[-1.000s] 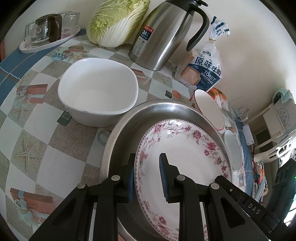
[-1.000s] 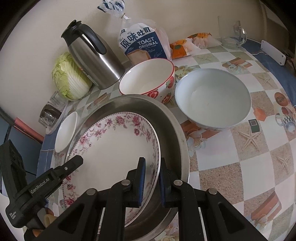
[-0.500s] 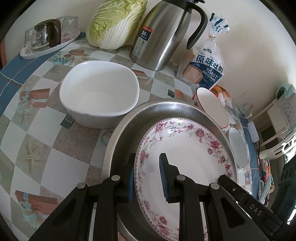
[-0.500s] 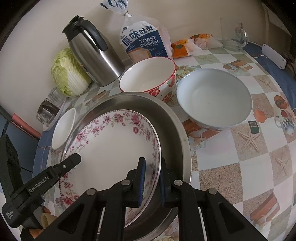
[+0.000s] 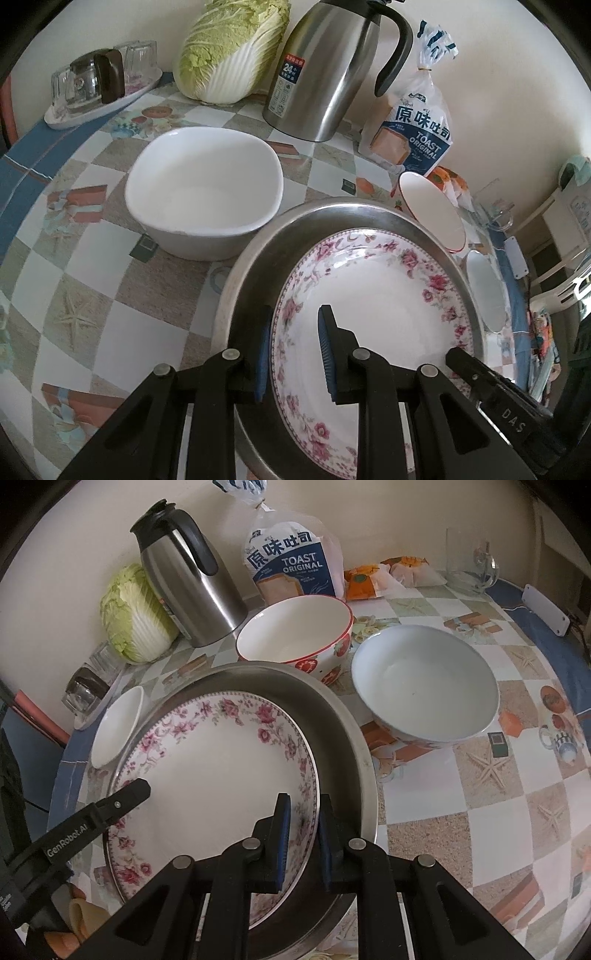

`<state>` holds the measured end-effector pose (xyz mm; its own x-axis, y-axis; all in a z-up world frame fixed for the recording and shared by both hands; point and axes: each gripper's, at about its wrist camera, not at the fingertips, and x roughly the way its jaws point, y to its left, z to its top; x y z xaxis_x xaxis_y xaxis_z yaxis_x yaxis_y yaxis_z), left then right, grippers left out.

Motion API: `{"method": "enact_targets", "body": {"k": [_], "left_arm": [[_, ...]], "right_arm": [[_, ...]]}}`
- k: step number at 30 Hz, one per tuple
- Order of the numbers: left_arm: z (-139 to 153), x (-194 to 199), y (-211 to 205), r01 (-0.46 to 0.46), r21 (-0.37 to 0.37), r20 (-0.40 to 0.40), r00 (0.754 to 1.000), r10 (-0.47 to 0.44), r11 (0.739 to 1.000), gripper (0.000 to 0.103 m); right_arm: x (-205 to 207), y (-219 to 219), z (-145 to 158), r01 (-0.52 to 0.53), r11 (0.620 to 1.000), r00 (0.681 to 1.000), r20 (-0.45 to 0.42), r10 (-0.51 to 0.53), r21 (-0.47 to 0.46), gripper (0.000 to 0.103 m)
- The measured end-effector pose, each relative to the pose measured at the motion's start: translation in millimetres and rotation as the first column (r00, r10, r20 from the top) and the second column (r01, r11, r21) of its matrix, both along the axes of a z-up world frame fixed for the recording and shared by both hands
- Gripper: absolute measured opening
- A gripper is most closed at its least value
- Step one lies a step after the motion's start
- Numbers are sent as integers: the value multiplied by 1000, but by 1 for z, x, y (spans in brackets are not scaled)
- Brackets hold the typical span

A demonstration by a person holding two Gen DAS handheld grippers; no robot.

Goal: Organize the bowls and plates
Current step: 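Lower the floral plate into the steel tray with both tools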

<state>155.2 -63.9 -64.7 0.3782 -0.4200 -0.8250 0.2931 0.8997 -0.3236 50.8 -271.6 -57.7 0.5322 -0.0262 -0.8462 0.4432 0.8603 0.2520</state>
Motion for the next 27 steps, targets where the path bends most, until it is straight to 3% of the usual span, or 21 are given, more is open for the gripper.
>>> {"method": "enact_targets", "body": {"k": [11, 19, 23, 25, 27], "left_arm": [[2, 1, 0, 3, 5, -5, 1000, -3, 1000, 26], [27, -4, 2, 26, 17, 29, 999, -26, 1000, 28], [39, -10, -3, 33, 76, 55, 998, -37, 997, 50], [42, -12, -3, 35, 113, 54, 998, -42, 993, 51], [43, -13, -3, 28, 148, 53, 998, -36, 989, 58]], "right_arm": [[-1, 0, 3, -1, 1000, 1000, 1, 1, -14, 17], [-7, -2, 25, 12, 998, 1000, 24, -11, -61, 17], [-8, 0, 37, 13, 995, 1000, 3, -13, -100, 17], [-8, 2, 39, 5, 994, 1000, -11, -7, -112, 17], [-8, 4, 42, 0, 991, 1000, -25, -3, -131, 28]]}}
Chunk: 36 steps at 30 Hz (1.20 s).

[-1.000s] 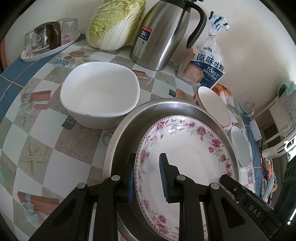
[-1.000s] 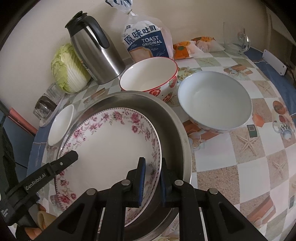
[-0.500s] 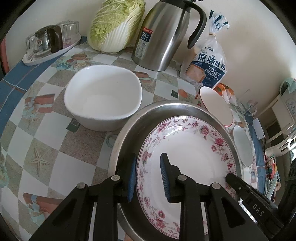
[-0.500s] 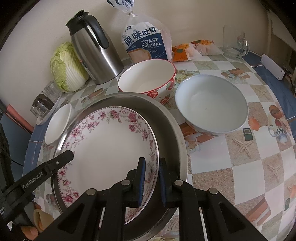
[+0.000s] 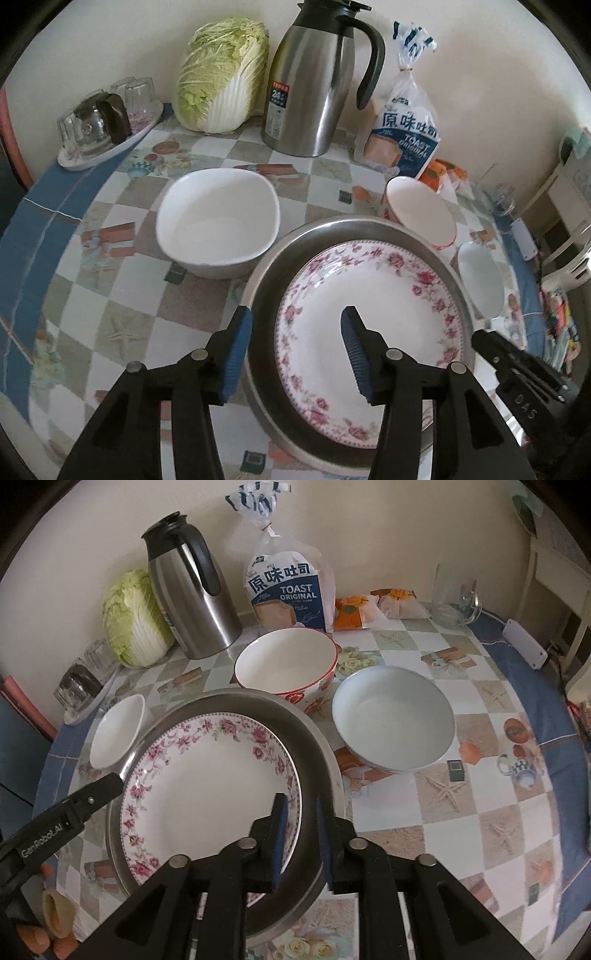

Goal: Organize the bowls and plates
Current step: 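Lower the floral plate into the steel tray with both tools, then open both tools and release the floral plate in the tray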

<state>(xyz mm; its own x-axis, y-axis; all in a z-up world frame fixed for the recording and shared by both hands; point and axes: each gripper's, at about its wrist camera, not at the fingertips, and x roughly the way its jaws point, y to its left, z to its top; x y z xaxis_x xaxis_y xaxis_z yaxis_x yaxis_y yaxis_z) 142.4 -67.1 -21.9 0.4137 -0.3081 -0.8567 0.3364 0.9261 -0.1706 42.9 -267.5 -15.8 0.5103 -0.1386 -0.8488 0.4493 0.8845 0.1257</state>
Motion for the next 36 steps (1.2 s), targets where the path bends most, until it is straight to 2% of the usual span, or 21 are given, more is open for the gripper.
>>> {"method": "enact_targets", "body": {"k": [3, 5, 8, 13, 15, 19, 24, 36], "left_arm": [[1, -1, 3, -18, 49, 7, 1000, 18, 999, 74], [1, -2, 5, -31, 73, 15, 999, 30, 997, 77], [0, -2, 7, -46, 100, 18, 999, 44, 994, 84], [1, -3, 11, -73, 121, 22, 997, 71, 990, 85], [1, -3, 11, -81, 131, 28, 997, 78, 988, 94], [3, -4, 11, -86, 138, 38, 996, 82, 987, 94], [4, -5, 12, -103, 139, 43, 994, 98, 985, 94], [14, -12, 5, -94, 110, 92, 992, 84, 989, 94]], "right_arm": [[-3, 1, 3, 0, 1000, 1000, -8, 0, -19, 48], [-4, 2, 5, -3, 1000, 1000, -9, 2, -29, 58], [-6, 3, 7, -8, 999, 1000, -13, 8, -35, 66], [-7, 5, 8, -23, 999, 1000, -13, 23, -39, 78], [-7, 6, 7, -29, 999, 999, -16, 29, -40, 87], [-8, 6, 6, -38, 998, 999, -27, 37, -45, 89], [-10, 5, 7, -36, 998, 999, -18, 35, -47, 101], [-21, -6, 13, -4, 998, 1000, 29, 6, -56, 103]]}}
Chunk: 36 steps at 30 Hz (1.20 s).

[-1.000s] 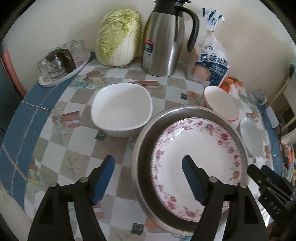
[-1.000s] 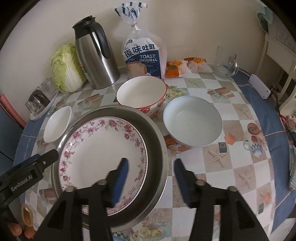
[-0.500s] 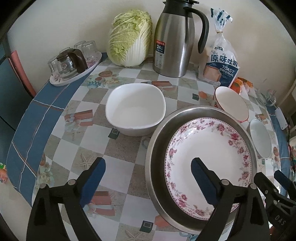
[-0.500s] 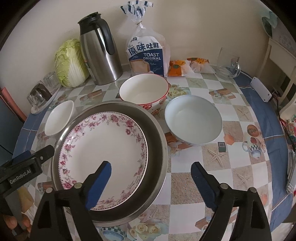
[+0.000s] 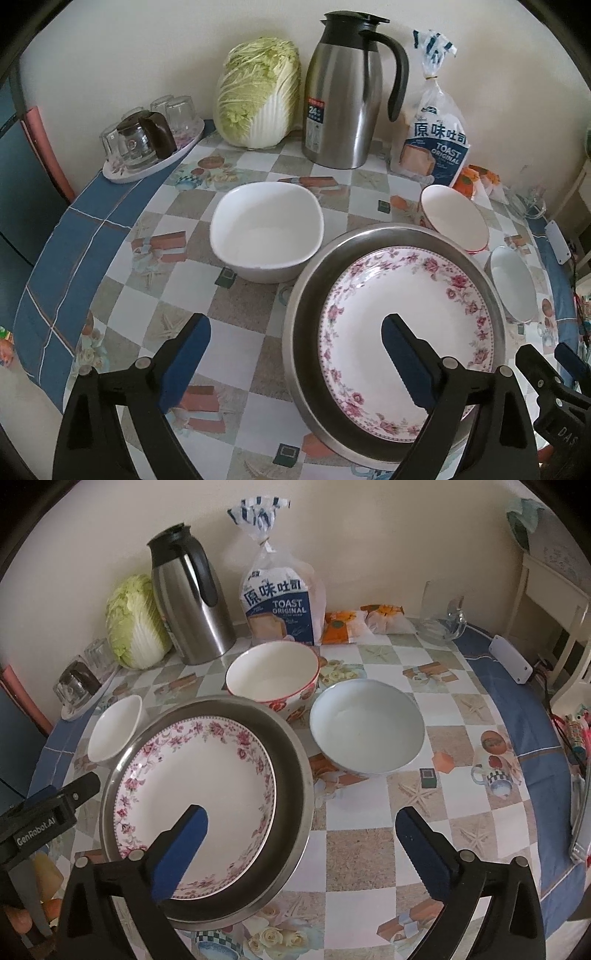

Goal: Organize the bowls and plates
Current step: 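Open both tools and release the floral plate in the tray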

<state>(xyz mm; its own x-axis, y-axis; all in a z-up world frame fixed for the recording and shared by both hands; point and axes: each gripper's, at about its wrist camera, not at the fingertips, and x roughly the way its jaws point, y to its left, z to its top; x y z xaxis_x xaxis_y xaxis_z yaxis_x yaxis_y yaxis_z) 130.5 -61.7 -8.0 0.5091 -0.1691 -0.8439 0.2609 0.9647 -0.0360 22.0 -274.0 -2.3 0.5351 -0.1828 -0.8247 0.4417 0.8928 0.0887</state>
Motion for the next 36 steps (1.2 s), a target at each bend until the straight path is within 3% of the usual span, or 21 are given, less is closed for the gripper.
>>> {"method": "enact_targets", "body": {"k": [10, 28, 33, 36], "left_arm": [[3, -4, -6, 18, 0, 22, 1000, -18, 1000, 94], [0, 16, -26, 99, -12, -28, 995, -99, 995, 94], [15, 31, -33, 133, -10, 19, 991, -133, 991, 94], [29, 38, -37, 165, -17, 99, 982, -163, 986, 94]], "right_arm": [[-5, -2, 5, 2, 1000, 999, 46, -2, 0, 103], [-1, -15, 2, 14, 1000, 997, 79, -15, 13, 103], [7, -20, 4, 4, 1000, 997, 73, -4, -4, 103], [17, -24, 9, -10, 1000, 998, 63, 11, -15, 103]]}}
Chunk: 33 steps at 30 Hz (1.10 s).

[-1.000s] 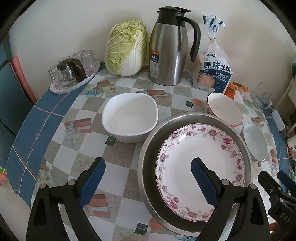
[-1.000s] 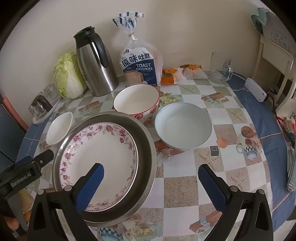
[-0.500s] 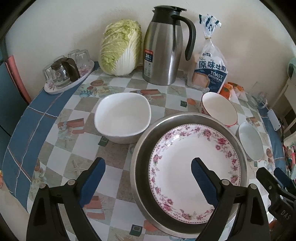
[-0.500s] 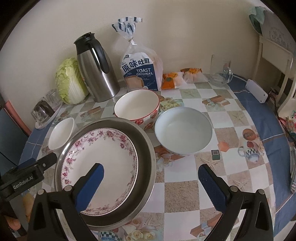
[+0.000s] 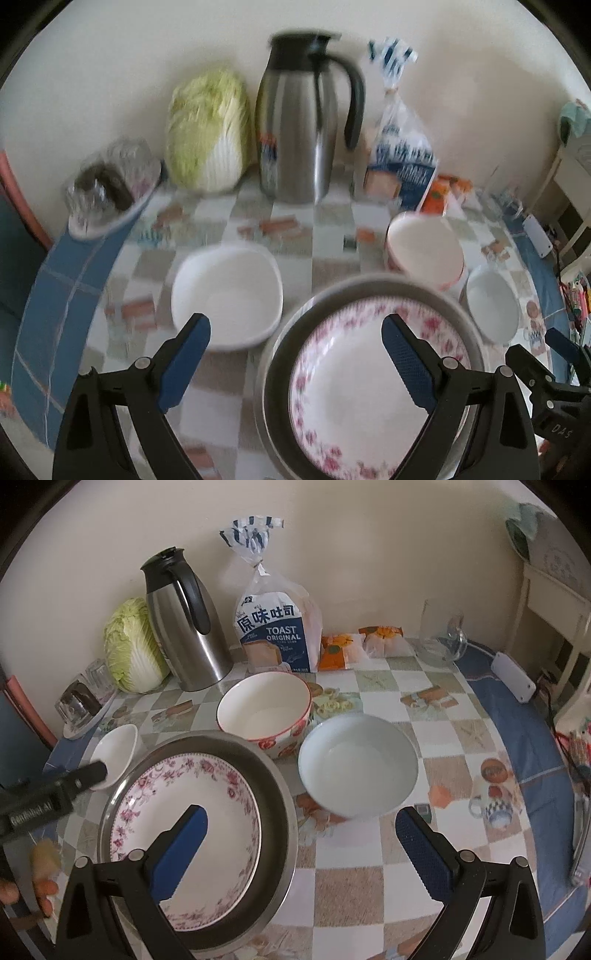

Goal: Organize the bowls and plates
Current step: 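Open both tools and release the floral plate in the tray, then move both tools to the red-rimmed white bowl and close on its rim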

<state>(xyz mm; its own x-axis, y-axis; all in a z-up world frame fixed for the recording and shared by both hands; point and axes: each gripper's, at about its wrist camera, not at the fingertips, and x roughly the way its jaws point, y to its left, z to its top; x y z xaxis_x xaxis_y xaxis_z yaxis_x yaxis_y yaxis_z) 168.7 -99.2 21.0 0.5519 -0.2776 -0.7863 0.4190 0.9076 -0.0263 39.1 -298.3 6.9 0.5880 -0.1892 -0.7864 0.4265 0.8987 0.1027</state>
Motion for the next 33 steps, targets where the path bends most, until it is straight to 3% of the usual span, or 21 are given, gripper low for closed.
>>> {"method": "enact_targets", "body": {"k": [11, 17, 21, 27, 33], "left_arm": [[43, 41, -20, 88, -45, 76, 994, -84, 995, 94], [57, 73, -26, 86, -122, 22, 996, -84, 989, 94], [60, 90, -37, 79, -92, 20, 997, -77, 993, 94], [55, 108, -56, 110, -105, -10, 994, -111, 988, 94], [29, 119, -75, 107, -98, -75, 991, -115, 989, 94]], "right_arm": [[35, -26, 44, -41, 999, 999, 25, 41, 0, 103], [56, -39, 72, -66, 998, 996, 57, 67, -21, 103], [75, -42, 82, -87, 995, 995, 53, 89, -42, 103], [104, -38, 71, -134, 989, 991, 13, 135, -65, 103], [124, -47, 46, -116, 992, 993, -29, 115, -50, 102]]}}
